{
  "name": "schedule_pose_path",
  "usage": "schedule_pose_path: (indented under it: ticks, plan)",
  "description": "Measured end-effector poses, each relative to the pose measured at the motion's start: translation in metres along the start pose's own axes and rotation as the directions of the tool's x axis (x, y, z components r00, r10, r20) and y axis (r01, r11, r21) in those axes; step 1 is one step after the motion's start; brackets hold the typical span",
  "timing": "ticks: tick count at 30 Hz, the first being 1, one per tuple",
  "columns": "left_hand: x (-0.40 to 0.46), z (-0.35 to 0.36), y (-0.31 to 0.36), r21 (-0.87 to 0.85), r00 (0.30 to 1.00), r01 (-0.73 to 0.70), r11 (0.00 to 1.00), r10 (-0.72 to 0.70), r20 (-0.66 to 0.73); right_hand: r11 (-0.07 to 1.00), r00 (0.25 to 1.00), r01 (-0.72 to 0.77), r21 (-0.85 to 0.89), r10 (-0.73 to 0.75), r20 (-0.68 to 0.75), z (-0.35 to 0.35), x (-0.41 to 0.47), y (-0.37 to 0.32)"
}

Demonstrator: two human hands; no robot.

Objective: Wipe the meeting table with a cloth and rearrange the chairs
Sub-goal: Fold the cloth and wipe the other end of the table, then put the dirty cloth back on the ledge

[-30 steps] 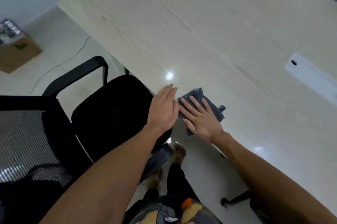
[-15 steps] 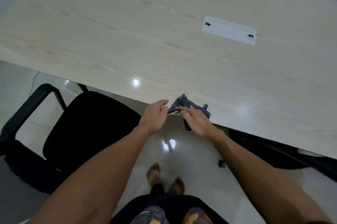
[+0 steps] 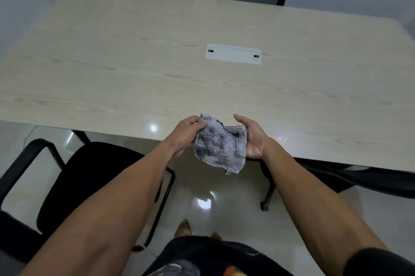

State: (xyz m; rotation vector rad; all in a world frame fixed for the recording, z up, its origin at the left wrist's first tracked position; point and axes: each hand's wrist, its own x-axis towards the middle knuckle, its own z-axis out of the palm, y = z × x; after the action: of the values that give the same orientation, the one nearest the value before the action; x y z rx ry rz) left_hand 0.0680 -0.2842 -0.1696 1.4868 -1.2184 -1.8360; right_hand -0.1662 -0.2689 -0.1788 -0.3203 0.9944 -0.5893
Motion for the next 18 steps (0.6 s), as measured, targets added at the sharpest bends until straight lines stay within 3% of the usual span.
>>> schedule_pose_path:
  ticks: [4,11,14,18]
  plan:
    - [-0.005,0.005,0.002,0.073,0.999,-0.029,0.997,0.032,-0.041,0.995,0.998,0.056,0.083,-0.059,0.037,-0.018,-0.020,0.010]
    - [-0.003,0.005,-0.022,0.252,0.997,0.029,0.967,-0.011,-0.074,0.990,0.962,0.138,-0.034,-0.142,-0.232,-0.015,-0.026,0.022]
    - [0.018,0.000,-0.043,0.279,0.995,-0.002,0.960,0.030,-0.095,0.970,0.912,0.208,-0.126,-0.238,-0.333,-0.016,-0.025,0.031]
    - [-0.003,0.021,-0.024,0.393,0.995,-0.048,0.918,0.077,-0.058,0.952,0.841,0.264,-0.155,-0.306,-0.446,-0.016,-0.035,0.045]
